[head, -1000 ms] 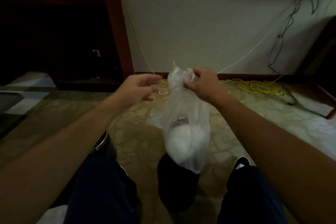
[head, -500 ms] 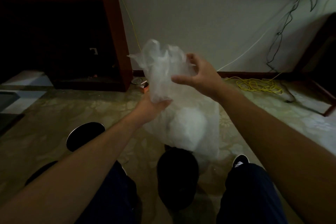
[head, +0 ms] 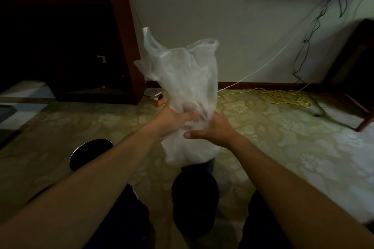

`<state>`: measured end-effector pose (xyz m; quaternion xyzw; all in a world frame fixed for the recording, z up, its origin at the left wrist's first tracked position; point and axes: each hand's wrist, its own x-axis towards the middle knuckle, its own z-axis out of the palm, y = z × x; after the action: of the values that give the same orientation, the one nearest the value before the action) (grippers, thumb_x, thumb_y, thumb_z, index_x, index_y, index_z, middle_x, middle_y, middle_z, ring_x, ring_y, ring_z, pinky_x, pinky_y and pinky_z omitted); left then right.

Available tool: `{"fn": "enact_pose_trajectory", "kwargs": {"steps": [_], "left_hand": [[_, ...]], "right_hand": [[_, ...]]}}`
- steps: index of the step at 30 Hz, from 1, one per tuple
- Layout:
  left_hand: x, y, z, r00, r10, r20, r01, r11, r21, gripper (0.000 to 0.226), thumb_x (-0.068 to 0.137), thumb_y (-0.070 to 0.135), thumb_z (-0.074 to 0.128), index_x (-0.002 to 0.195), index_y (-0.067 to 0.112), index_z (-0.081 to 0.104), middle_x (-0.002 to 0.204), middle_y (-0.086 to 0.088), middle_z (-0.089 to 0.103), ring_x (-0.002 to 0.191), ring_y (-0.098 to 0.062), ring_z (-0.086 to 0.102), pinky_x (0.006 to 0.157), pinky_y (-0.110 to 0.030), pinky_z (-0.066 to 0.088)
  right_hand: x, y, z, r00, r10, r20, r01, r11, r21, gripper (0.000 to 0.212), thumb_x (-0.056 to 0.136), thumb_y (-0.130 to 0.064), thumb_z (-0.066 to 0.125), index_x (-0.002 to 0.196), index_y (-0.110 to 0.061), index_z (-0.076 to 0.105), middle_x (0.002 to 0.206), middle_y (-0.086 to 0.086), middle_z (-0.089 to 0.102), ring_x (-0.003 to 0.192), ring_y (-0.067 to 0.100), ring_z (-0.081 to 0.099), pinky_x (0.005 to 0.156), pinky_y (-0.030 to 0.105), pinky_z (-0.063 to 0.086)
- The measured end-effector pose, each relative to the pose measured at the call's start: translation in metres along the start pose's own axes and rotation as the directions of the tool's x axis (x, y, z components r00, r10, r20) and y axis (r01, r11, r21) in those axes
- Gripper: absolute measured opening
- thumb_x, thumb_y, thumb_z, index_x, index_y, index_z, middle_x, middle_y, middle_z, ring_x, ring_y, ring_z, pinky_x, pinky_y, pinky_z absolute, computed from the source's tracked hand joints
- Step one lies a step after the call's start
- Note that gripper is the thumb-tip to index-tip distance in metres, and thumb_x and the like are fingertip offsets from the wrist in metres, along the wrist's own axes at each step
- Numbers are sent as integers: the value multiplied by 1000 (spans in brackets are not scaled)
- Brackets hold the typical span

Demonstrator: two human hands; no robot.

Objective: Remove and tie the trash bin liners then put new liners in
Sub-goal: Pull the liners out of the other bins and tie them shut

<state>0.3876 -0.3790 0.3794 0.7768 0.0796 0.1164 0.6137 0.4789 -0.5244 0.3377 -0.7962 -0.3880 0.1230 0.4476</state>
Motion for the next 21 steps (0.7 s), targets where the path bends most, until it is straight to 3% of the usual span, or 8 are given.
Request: {"fn": "enact_pose_trajectory", "kwargs": {"steps": [2, 4, 6, 8, 11, 13, 16, 21], "left_hand": [[1, 8, -8, 998, 9, 70, -14, 998, 67, 36, 85, 16, 79, 118, 9, 68, 111, -3, 73, 100, -18, 71, 96, -43, 56], [-2, 9, -27, 994, -4, 111, -6, 996, 86, 47, 80, 16, 84, 123, 14, 67, 114, -3, 73, 107, -17, 71, 96, -43, 57], [-9, 0, -52, 997, 5, 82, -16, 991, 132, 54, 77, 18, 85, 126, 15, 63, 116, -6, 71, 106, -19, 70, 94, -39, 58], [-18, -15, -72, 999, -32, 23, 26, 974, 225, 70, 62, 45, 91, 122, 20, 63, 116, -6, 68, 106, -20, 69, 88, -30, 59], [-30, -25, -70, 967, -172, 189, 83, 911, 403, 102, 49, 74, 85, 136, 31, 55, 135, 7, 60, 122, -10, 60, 100, -30, 52], [-30, -23, -52, 951, -159, 265, 37, 910, 412, 81, 63, 61, 88, 133, 35, 57, 131, 13, 63, 119, -2, 60, 103, -29, 50], [-25, -10, -24, 981, -10, 192, -48, 955, 292, 39, 74, 28, 87, 106, 38, 67, 103, 20, 70, 98, 12, 64, 84, -9, 48], [-20, -19, -24, 980, -69, 185, 24, 971, 238, 42, 70, 22, 90, 108, 23, 74, 104, 6, 75, 100, -3, 69, 90, -24, 55]], "right_hand": [[4, -2, 5, 996, 6, -89, -15, 996, -92, 49, 72, -35, 91, 115, -25, 70, 97, -17, 67, 88, -3, 63, 74, 13, 49], [4, -1, 3, 985, 39, -167, -59, 991, -117, 29, 79, -28, 85, 103, -18, 74, 95, -1, 73, 88, 16, 68, 78, 34, 56], [4, 5, -5, 978, 51, -204, -74, 992, -105, 16, 82, -27, 81, 90, -14, 75, 88, 4, 74, 83, 19, 70, 79, 45, 57], [2, 10, -11, 981, 89, -172, -89, 996, 8, 13, 83, -27, 81, 86, -16, 74, 85, 3, 74, 80, 17, 72, 79, 48, 59], [0, 6, -9, 999, -3, -46, 11, 984, 177, 14, 83, -20, 83, 92, -14, 74, 89, 2, 75, 86, 16, 73, 79, 42, 61], [-2, -8, 1, 996, -86, 14, 80, 965, 248, 17, 84, -12, 81, 98, -7, 74, 91, 3, 74, 86, 8, 71, 76, 26, 58], [-1, -24, 14, 982, -178, 60, 168, 975, 146, 26, 83, -26, 70, 104, -12, 70, 104, 1, 71, 97, 6, 66, 84, 16, 54], [-2, -29, 3, 994, -65, 88, 80, 982, -169, 25, 91, -34, 71, 110, -18, 72, 107, 0, 71, 102, 18, 66, 88, 36, 55]]}}
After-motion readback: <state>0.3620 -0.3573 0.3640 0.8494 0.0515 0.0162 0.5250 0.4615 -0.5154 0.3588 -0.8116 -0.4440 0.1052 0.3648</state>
